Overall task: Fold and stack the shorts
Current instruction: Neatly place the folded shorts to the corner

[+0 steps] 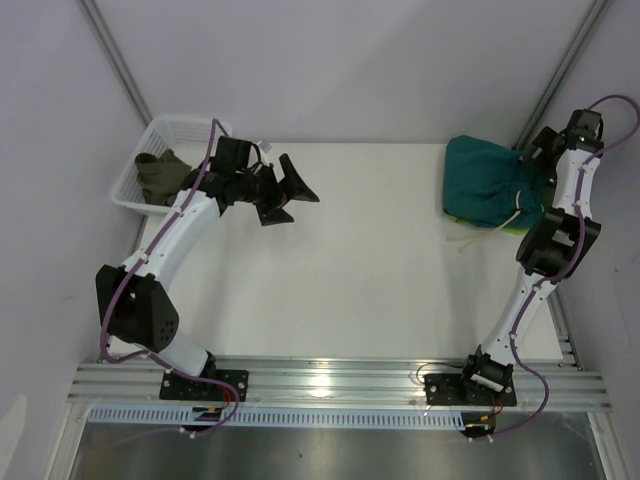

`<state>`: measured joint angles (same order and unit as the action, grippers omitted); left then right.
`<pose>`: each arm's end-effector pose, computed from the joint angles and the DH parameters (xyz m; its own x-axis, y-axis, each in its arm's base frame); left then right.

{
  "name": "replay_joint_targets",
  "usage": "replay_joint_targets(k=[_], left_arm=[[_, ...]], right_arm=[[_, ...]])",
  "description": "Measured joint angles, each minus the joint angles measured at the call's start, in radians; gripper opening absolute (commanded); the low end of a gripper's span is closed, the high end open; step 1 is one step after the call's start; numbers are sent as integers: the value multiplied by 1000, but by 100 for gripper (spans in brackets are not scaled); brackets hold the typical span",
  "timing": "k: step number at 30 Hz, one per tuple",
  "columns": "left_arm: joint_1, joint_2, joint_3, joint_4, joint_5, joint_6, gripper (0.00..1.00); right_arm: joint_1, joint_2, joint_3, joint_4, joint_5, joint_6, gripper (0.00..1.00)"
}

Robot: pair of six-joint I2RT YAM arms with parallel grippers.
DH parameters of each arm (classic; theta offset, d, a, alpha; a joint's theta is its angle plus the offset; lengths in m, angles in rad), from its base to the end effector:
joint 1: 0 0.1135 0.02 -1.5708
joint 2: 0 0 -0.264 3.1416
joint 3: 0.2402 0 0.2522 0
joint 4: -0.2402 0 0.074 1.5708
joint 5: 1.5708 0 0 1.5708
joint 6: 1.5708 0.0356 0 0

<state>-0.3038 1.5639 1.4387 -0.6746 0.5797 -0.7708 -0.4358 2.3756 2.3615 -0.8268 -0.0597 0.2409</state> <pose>0.3196 -0.1206 0.3320 -0.9191 -0.3227 -0.2262 -0.0360 0.6402 -0.7673 0.4805 -0.2214 0.2714 -0.5641 0.5254 -0.6369 0.5354 0.8200 0.2023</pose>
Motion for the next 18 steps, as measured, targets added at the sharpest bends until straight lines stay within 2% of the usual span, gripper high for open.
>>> replay_joint_targets(k=[13, 18], left_arm=[[0, 0, 23, -18, 2, 21, 99], [-1, 0, 24, -18, 9, 21, 99]], right_arm=[[-1, -208, -14, 85, 93, -16, 95], [5, -290, -133, 114, 58, -14, 94]])
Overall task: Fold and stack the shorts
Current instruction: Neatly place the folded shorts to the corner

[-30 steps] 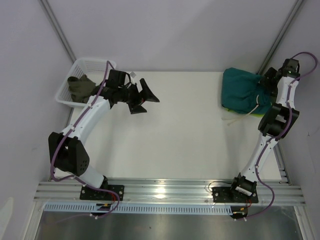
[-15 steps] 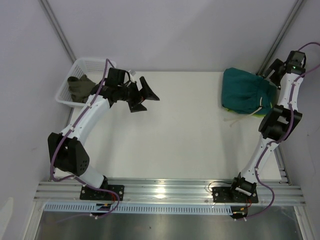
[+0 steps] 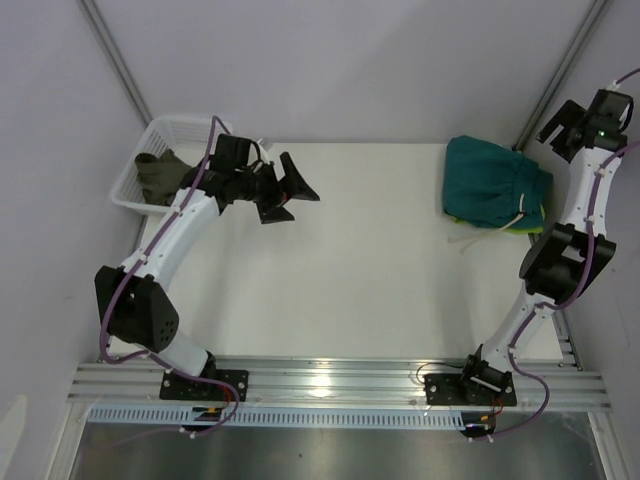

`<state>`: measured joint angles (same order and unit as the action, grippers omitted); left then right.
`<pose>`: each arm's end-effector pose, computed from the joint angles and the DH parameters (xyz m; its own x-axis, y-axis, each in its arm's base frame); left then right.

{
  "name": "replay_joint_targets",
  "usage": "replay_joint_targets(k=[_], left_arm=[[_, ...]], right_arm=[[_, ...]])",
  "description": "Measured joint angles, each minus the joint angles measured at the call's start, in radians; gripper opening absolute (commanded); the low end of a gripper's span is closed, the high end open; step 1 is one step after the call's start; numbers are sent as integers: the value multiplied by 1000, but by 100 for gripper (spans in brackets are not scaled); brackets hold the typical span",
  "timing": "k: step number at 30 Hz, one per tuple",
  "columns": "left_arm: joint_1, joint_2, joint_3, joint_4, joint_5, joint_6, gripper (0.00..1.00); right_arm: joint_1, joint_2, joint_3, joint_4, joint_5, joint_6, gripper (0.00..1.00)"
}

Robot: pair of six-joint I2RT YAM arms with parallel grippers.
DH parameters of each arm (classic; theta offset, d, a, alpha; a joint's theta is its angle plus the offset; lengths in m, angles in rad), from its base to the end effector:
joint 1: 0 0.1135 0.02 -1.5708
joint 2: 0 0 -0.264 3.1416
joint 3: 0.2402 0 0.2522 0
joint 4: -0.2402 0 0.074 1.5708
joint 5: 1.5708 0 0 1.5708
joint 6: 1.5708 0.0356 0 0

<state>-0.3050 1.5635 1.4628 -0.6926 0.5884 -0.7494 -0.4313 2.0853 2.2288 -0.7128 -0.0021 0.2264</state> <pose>0.3189 -0.1211 0.3387 -0.9208 -0.3042 -0.2441 -0.0083 0.6411 -0.7674 0.4325 -0.1990 0.3787 -0.3837 0.4237 -0.8205 0.5157 0.8354 0.1902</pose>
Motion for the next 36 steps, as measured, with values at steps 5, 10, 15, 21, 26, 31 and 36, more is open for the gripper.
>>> replay_joint_targets(k=[5, 10, 15, 21, 26, 31, 36], left_arm=[[-7, -7, 0, 2, 3, 0, 99], [-9, -48, 0, 8, -2, 9, 99], [-9, -135, -29, 38, -13, 30, 99], [-10, -273, -130, 72, -51, 74, 99], [-11, -420, -249, 100, -98, 108, 99], [-12, -644, -441, 159, -159, 123, 99], [-13, -893, -640, 178, -229, 131, 99]], right_arm=[[48, -154, -215, 24, -27, 14, 94], [183, -363, -470, 100, -93, 34, 95], [262, -573, -678, 142, -172, 58, 96], [357, -844, -904, 190, -222, 62, 97], [412, -1046, -1033, 200, -242, 61, 97], [451, -1219, -1170, 205, -240, 61, 97], [475, -1361, -1291, 180, -245, 61, 99]])
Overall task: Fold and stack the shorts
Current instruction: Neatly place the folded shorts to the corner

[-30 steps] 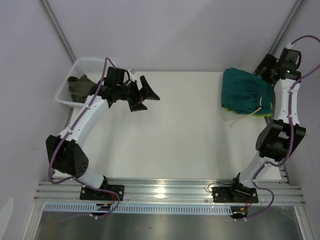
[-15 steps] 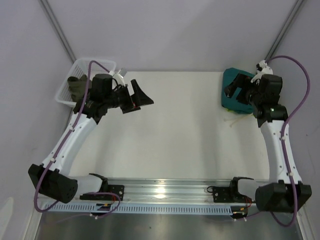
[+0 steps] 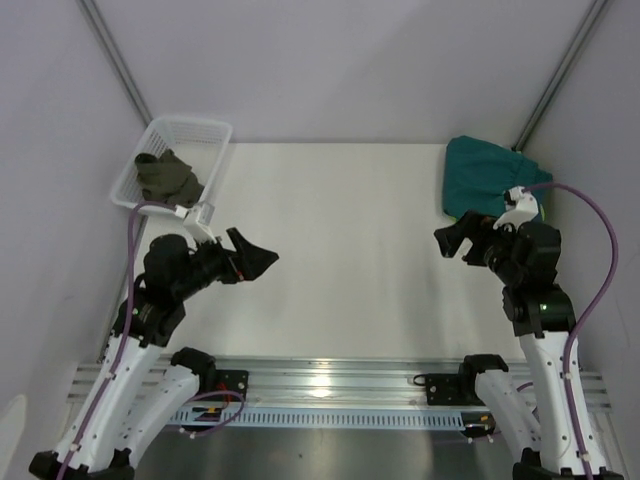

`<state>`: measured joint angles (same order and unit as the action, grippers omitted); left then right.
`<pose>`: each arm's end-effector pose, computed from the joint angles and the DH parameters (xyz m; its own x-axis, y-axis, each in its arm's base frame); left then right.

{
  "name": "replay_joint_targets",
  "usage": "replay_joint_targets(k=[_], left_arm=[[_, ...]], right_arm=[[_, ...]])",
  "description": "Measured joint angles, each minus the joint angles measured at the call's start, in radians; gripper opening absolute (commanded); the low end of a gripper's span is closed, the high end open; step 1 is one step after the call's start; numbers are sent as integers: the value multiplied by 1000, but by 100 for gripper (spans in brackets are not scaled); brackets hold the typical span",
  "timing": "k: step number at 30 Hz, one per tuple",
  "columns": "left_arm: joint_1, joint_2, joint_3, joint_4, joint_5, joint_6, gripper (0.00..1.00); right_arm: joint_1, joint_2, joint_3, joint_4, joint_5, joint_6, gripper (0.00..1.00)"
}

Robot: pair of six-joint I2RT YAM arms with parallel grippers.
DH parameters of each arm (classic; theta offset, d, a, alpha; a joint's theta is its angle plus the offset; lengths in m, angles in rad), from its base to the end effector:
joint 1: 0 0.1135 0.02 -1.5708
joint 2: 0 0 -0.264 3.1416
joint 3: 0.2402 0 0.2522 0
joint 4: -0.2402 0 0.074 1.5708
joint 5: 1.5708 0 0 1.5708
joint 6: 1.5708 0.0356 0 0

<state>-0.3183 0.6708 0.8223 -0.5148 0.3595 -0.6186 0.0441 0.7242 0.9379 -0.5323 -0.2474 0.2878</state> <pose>0.1353 -0.0578 0.3357 -0.6260 -0.3653 -0.6890 0.2974 0.7050 -0.6439 0.1514 0.0154 0.3650 -0.3781 0.2588 -0.8888 -0.1749 0.9229 0.3431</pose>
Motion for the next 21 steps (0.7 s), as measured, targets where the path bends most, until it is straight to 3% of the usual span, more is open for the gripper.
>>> replay_joint_targets(k=[7, 12, 21], left_arm=[[0, -174, -146, -5, -53, 7, 99], [0, -253, -224, -15, -72, -2, 99], [0, -301, -237, -45, -93, -3, 99]], right_arm=[[31, -132, -130, -62, -21, 6, 99], [64, -126, -139, -71, -21, 26, 99], [106, -134, -140, -77, 0, 38, 100]])
